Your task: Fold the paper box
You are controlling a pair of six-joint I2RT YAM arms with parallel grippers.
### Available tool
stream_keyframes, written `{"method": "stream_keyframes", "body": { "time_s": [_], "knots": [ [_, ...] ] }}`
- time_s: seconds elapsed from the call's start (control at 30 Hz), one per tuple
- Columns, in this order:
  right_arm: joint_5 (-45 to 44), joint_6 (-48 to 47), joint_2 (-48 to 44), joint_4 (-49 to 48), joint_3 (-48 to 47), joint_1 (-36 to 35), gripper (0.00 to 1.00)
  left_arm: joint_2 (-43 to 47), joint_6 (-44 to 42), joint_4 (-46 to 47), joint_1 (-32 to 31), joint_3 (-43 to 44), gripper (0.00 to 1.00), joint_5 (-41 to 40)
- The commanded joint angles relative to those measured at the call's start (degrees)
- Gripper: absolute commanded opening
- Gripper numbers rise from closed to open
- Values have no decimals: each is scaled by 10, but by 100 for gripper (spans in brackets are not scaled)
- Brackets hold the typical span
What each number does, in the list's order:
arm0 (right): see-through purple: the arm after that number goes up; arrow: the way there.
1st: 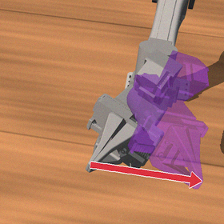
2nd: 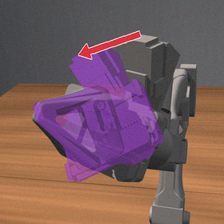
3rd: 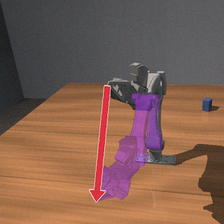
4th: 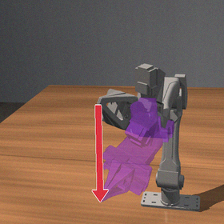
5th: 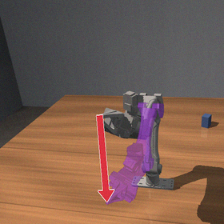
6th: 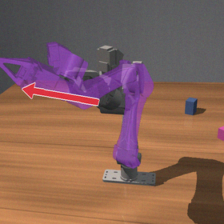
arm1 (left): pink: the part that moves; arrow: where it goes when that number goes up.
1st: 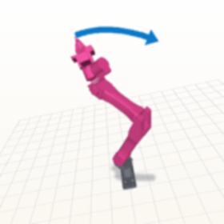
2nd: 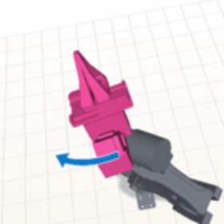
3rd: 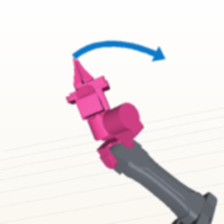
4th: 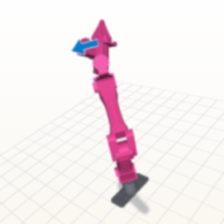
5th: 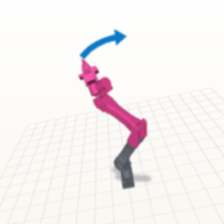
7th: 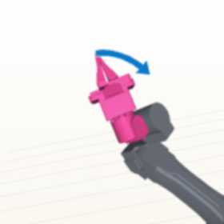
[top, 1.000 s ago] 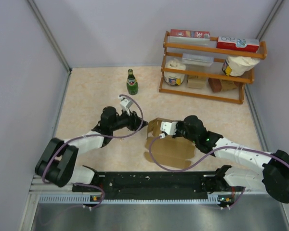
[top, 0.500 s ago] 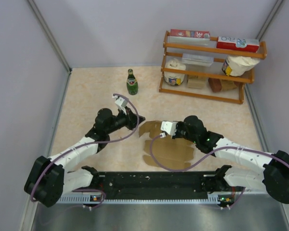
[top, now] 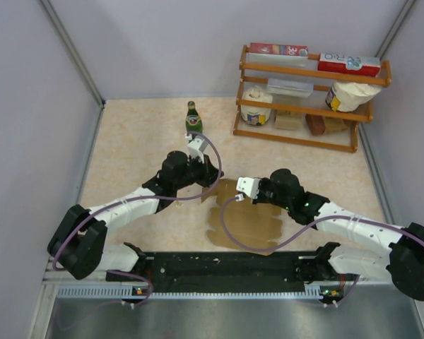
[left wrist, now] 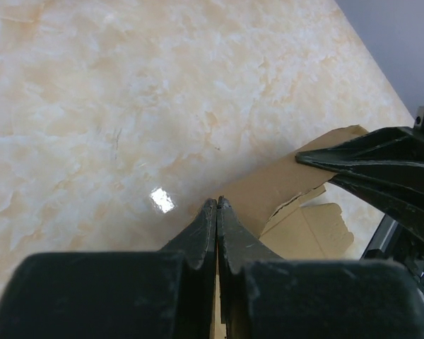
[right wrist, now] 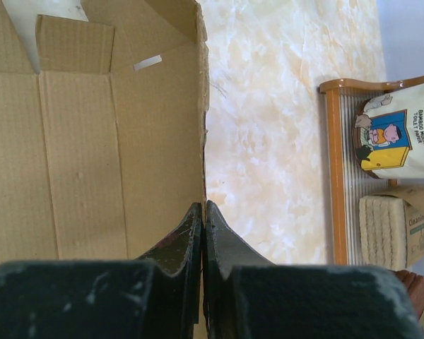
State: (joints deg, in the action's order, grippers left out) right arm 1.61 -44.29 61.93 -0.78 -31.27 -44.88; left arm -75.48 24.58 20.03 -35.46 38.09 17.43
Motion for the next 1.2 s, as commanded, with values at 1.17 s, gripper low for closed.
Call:
{"method": "stream_keyframes", "body": {
  "time_s": [1.17],
  "knots": [
    [30, 48, -3, -11, -27, -7, 0, -48, 20, 65, -94, 12, 0, -84]
  ]
}}
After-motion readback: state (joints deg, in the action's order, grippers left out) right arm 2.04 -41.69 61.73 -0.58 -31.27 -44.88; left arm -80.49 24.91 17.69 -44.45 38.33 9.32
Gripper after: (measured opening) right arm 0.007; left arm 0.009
